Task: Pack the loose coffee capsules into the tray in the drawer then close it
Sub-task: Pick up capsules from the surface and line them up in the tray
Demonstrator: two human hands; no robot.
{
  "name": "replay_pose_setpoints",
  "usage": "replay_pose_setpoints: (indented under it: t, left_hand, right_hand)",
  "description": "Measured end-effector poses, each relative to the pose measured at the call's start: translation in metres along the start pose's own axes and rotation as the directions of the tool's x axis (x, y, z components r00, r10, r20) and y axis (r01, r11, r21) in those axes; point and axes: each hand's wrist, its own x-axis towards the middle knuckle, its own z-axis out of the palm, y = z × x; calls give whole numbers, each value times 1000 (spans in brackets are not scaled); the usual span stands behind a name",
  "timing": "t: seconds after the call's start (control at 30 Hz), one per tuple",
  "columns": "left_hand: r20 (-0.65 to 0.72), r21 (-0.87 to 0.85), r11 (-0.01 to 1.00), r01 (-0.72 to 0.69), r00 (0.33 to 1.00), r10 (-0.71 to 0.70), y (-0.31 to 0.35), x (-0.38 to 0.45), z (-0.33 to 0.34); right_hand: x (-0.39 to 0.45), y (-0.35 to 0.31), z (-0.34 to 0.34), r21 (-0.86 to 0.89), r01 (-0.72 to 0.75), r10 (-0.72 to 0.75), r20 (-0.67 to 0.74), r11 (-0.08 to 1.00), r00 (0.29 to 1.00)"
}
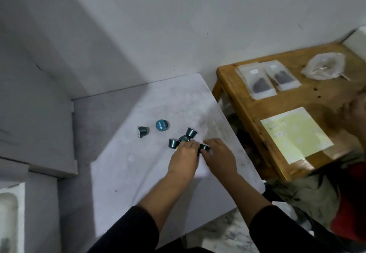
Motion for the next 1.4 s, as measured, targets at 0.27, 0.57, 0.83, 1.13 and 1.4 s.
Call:
replay_pose_setpoints:
  t: [0.27,0.57,0.83,1.13,1.4]
  left_hand:
    - [4,41,999,-7,1000,6,4,-8,4]
    - [-101,-29,999,-13,995,10,2,-53,16]
    - [-87,-234,957,170,977,-195,-9,-98,15]
    - [-85,-387,886,256,947,-310,-9,-113,3]
    - [-5,-474,778,413,882,-472,-20,-113,-2]
  right_hand:
    - [-10,11,3,110,35,-31,-38,993,999]
    - [-54,21,6,232,3,14,-71,973,997]
    - [-84,24,12,194,-23,33,-51,981,998]
    - [-76,12,3,248,-23,23,1,969,1000]
    - [-62,12,0,206,-56,53,17,977,998]
